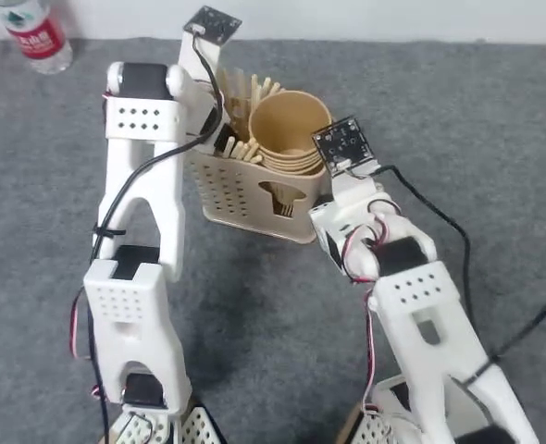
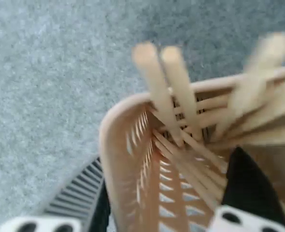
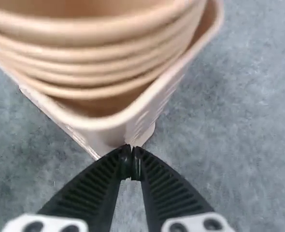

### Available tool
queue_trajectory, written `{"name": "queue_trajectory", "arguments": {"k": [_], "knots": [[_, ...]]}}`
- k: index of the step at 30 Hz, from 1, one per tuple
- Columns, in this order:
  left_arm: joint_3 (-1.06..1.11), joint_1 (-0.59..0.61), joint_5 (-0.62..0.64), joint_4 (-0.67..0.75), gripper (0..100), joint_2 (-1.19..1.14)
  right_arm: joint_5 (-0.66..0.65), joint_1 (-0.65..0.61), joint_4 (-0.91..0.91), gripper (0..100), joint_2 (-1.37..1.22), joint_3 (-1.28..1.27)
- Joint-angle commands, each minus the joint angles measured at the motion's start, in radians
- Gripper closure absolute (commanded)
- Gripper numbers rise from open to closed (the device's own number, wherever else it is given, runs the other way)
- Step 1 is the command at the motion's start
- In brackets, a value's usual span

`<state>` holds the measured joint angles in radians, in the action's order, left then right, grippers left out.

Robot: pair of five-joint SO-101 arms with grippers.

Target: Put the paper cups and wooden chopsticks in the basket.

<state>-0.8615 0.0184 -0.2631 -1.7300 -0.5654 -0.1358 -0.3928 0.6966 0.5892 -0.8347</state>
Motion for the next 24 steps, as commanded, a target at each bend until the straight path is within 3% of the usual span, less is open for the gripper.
{"name": "queue_trajectory", "arguments": {"k": [1, 14, 24], "knots": [[-0.084, -0.002, 0.002, -0.025, 66, 0.015, -0.005, 0.012, -0.027, 99.1, -0.008, 0.009], [-0.124, -0.002, -0.040, -0.028, 66, 0.095, -0.006, 0.064, -0.130, 99.1, -0.018, 0.014], [0.170, 0.012, -0.140, 0.015, 66, 0.244, -0.015, 0.039, 0.133, 99.1, 0.005, 0.015]]}}
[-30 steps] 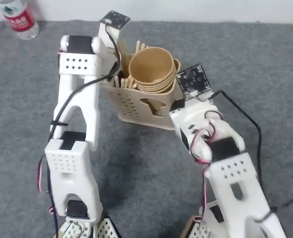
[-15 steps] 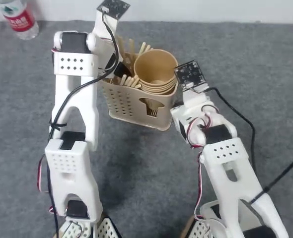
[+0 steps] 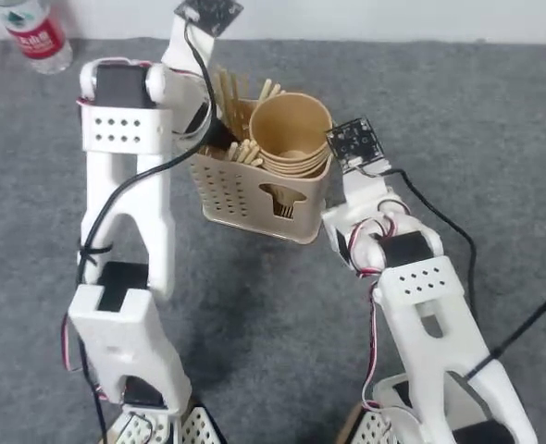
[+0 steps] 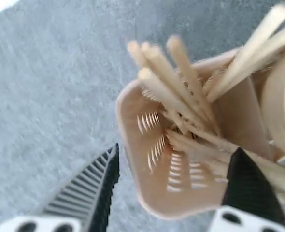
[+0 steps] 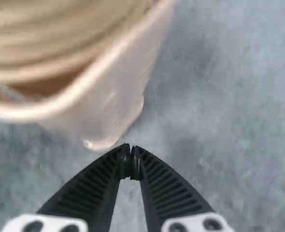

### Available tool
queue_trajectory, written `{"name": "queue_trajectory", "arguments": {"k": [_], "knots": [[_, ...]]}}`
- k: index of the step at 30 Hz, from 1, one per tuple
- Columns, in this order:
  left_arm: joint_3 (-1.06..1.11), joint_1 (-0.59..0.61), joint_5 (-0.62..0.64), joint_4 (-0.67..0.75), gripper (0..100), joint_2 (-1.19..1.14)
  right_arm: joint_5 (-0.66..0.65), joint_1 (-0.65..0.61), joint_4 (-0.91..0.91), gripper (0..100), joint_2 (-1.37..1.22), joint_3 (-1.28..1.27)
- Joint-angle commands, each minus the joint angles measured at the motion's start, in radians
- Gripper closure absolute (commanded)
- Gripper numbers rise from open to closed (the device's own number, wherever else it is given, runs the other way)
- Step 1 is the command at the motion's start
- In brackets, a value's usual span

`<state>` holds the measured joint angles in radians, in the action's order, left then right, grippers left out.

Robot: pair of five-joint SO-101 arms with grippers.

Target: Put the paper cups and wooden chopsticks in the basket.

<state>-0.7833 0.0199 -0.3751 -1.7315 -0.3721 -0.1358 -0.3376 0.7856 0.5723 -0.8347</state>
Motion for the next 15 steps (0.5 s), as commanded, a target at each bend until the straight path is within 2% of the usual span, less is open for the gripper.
{"name": "queue_trajectory", "arguments": {"k": [1, 7, 11, 15], "knots": [[0.111, 0.015, -0.028, 0.031, 66, 0.043, -0.017, -0.036, 0.056, 99.1, 0.041, 0.014], [0.133, 0.072, -0.026, 0.041, 66, 0.020, -0.038, -0.180, 0.134, 99.1, 0.217, 0.009], [0.140, 0.077, -0.026, 0.037, 66, 0.018, -0.035, -0.183, 0.064, 99.1, 0.259, 0.009], [0.145, 0.057, -0.026, 0.015, 66, 0.018, -0.037, -0.148, -0.016, 99.1, 0.166, 0.012]]}}
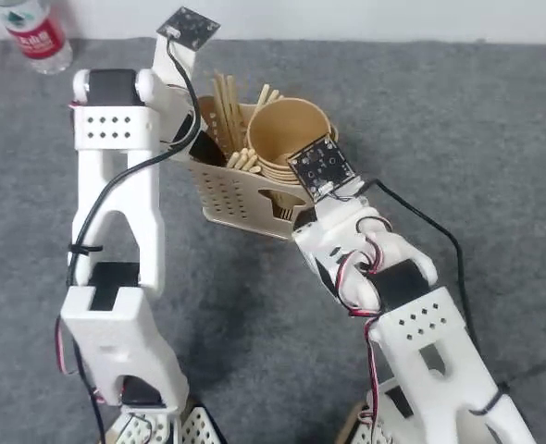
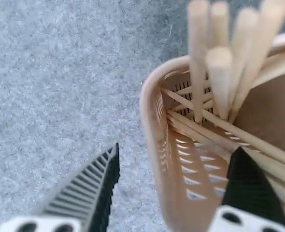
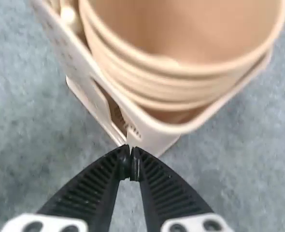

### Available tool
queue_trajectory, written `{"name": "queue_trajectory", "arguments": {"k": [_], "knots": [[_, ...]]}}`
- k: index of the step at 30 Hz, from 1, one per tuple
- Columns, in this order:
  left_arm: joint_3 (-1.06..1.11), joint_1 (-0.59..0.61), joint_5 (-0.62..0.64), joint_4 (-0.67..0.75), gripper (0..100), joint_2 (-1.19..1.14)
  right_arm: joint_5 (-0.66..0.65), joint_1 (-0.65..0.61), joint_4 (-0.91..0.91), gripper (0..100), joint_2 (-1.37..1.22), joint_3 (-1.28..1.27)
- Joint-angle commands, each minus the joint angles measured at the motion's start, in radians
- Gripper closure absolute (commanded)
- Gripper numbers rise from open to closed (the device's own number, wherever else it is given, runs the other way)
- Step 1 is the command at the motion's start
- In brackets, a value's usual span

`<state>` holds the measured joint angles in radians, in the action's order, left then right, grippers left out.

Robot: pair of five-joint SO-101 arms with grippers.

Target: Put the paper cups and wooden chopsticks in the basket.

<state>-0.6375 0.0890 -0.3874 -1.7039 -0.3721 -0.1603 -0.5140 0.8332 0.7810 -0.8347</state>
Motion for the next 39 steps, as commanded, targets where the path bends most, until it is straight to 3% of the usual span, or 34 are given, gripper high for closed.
{"name": "queue_trajectory", "arguments": {"k": [1, 7, 23, 29, 35, 39], "knots": [[-0.001, -0.020, -0.014, -0.015, 66, 0.018, -0.014, 0.053, -0.096, 99.1, -0.079, 0.014], [-0.008, -0.057, -0.037, -0.052, 66, 0.052, -0.014, 0.136, -0.196, 99.1, -0.236, 0.015], [0.104, -0.084, -0.041, -0.054, 66, 0.226, -0.012, 0.173, -0.229, 99.1, -0.205, 0.092], [0.147, -0.087, -0.043, -0.051, 66, 0.324, -0.011, 0.176, -0.091, 99.1, -0.171, 0.115], [0.145, 0.014, -0.060, -0.002, 66, 0.371, -0.012, 0.173, 0.077, 99.1, 0.053, 0.115], [0.150, 0.091, -0.012, 0.104, 66, 0.370, -0.014, 0.173, 0.142, 99.1, 0.191, 0.115]]}}
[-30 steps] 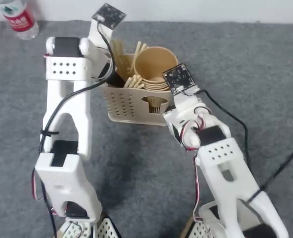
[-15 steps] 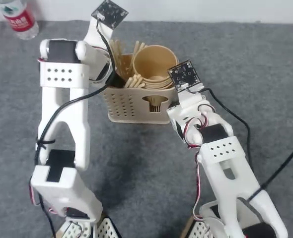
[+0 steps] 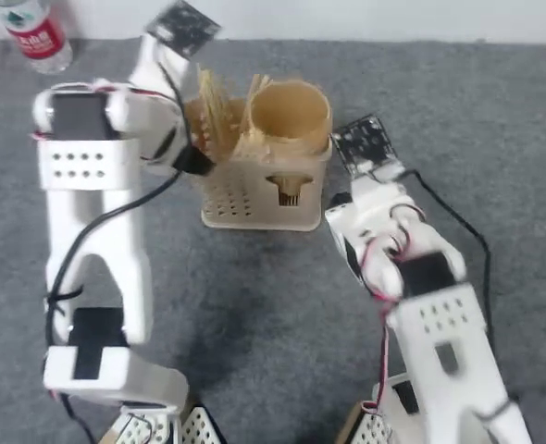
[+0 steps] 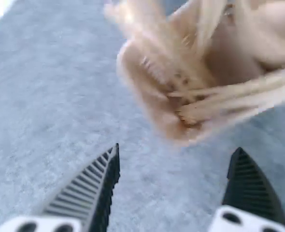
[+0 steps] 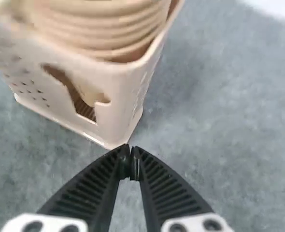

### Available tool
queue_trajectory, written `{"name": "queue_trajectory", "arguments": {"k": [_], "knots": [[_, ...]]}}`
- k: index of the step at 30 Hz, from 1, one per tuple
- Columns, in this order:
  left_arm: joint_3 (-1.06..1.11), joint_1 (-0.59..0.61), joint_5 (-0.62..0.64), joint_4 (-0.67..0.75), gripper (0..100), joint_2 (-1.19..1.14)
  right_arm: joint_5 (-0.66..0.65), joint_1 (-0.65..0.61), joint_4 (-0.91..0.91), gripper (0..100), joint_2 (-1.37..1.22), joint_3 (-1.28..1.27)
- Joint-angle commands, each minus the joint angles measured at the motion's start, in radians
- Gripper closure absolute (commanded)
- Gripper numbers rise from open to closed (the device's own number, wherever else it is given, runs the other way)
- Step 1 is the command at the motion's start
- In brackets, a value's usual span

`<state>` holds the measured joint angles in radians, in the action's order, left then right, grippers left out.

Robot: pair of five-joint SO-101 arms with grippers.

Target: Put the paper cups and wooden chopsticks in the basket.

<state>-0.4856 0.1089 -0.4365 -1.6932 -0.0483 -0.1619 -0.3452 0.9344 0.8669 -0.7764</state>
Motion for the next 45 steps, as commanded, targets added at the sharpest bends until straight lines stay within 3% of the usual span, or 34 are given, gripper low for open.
{"name": "queue_trajectory", "arguments": {"k": [1, 6, 12, 16, 20, 24, 29, 36, 39, 42, 45], "knots": [[-0.001, 0.087, 0.054, 0.121, 66, 0.046, -0.015, 0.004, 0.056, 99.1, 0.119, 0.057], [-0.047, 0.169, 0.118, 0.161, 66, 0.091, -0.017, 0.015, 0.165, 99.1, 0.160, 0.072], [-0.246, 0.261, 0.160, -0.006, 66, 0.288, -0.032, 0.028, 0.467, 99.1, 0.229, 0.365], [-0.177, 0.290, 0.176, -0.064, 66, 0.446, -0.029, 0.031, 0.693, 99.0, 0.185, 0.591], [0.076, 0.341, 0.338, -0.064, 66, 0.651, -0.029, 0.033, 0.863, 98.8, 0.140, 0.690], [0.331, 0.339, 0.342, -0.064, 66, 0.882, -0.026, 0.035, 0.863, 98.5, 0.200, 0.663], [0.688, 0.342, 0.342, -0.060, 66, 1.214, -0.003, 0.035, 0.863, 89.5, 0.464, 0.525], [1.363, 0.342, 0.342, 0.164, 66, 1.691, 0.072, 0.035, 0.862, 83.7, 0.944, 0.218], [1.635, 0.345, 0.342, 0.252, 66, 1.878, 0.091, 0.065, 0.860, 83.7, 0.934, 0.126], [1.779, 0.342, 0.354, 0.311, 66, 1.860, 0.133, 0.177, 0.854, 83.4, 0.842, 0.124], [1.845, 0.339, 0.451, 0.368, 66, 1.818, 0.140, 0.274, 0.823, 83.4, 0.765, 0.112]]}}
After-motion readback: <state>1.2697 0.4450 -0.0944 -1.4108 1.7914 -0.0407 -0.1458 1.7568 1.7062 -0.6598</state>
